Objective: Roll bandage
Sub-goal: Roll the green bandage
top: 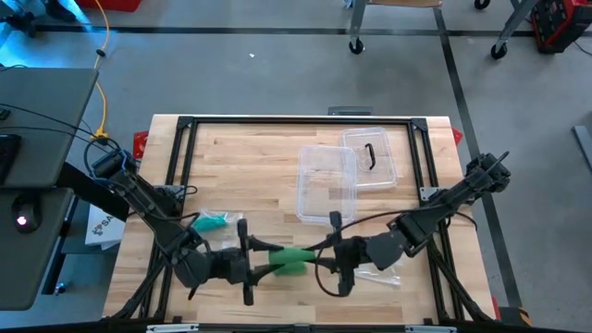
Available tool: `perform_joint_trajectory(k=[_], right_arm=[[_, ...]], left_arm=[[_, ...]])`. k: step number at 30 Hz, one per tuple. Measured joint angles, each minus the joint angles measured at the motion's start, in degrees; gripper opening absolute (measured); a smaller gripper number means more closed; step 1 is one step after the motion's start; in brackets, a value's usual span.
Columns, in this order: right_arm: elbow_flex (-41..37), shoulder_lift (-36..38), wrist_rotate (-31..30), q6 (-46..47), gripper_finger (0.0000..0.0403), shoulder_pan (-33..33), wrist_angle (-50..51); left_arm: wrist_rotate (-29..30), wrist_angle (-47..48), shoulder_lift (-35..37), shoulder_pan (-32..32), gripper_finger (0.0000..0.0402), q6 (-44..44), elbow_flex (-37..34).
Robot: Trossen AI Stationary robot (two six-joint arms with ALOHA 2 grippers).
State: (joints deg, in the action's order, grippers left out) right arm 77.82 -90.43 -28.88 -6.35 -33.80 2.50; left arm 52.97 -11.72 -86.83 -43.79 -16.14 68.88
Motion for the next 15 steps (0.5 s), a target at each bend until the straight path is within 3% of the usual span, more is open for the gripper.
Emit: perform_joint_trajectory(k=[7, 15], right_arm=[[-0.07, -0.02, -1.53, -15.02, 0.0055, -0.22, 1.18], [-0.1, -0.02, -11.17, -31.56, 0.0065, -2.87, 1.6]], left_arm=[[-6.13, 1.58, 1.45, 0.91, 0.0228, 18.66, 0.0], [-7.73, 8.89, 2.17, 5.21, 0.0237, 35.07, 0.02]])
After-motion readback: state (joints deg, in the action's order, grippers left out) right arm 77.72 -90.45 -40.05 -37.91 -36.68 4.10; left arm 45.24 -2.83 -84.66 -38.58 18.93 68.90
